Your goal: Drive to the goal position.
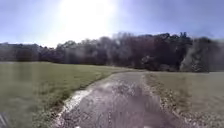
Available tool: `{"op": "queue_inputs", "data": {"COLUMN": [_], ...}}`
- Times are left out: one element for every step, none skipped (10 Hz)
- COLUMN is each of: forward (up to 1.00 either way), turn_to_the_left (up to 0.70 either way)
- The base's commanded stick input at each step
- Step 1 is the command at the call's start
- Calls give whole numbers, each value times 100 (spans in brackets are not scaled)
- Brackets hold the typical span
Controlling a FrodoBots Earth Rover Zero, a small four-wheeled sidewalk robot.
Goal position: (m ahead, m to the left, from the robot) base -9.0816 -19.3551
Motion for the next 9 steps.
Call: {"op": "queue_inputs", "data": {"forward": [0, 0, 0, 0, 0, 0, 0, 0, 0], "turn_to_the_left": [-45, -45, -45, -45, -45, -45, -45, -45, -45]}}
